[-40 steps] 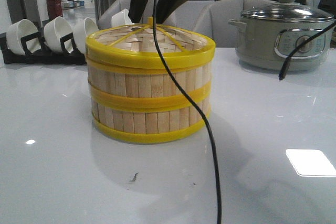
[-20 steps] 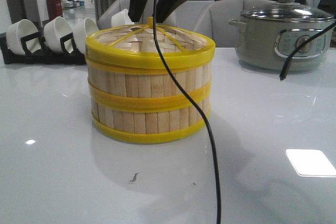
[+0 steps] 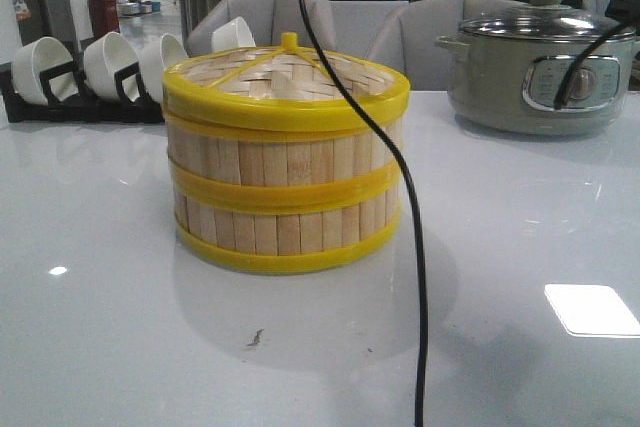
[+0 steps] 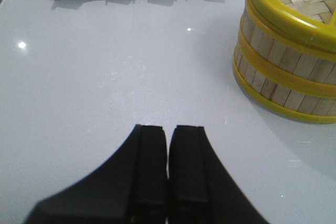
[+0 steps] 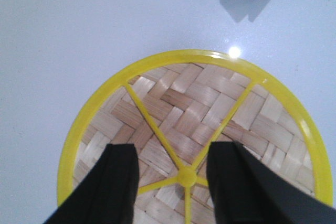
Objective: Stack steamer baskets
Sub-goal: 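Open the right gripper and raise it away from the lid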
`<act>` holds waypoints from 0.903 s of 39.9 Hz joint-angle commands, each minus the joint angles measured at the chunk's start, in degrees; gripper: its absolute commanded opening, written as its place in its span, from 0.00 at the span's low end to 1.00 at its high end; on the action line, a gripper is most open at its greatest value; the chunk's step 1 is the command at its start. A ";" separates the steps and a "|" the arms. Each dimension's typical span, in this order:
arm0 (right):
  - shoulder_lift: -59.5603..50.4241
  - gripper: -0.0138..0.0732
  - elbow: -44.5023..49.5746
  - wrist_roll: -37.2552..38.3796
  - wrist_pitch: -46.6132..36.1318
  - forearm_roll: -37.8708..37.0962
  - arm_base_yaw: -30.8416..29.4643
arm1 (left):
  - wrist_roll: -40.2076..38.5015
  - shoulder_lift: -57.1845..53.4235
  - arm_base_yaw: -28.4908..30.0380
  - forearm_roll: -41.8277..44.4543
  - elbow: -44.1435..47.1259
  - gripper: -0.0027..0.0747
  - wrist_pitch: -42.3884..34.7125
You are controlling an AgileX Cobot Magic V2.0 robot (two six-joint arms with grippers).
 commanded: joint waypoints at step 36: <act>-49.38 0.65 50.16 -0.41 -28.53 -8.51 -13.10 | -0.68 0.27 -0.01 0.41 -1.52 0.14 -4.13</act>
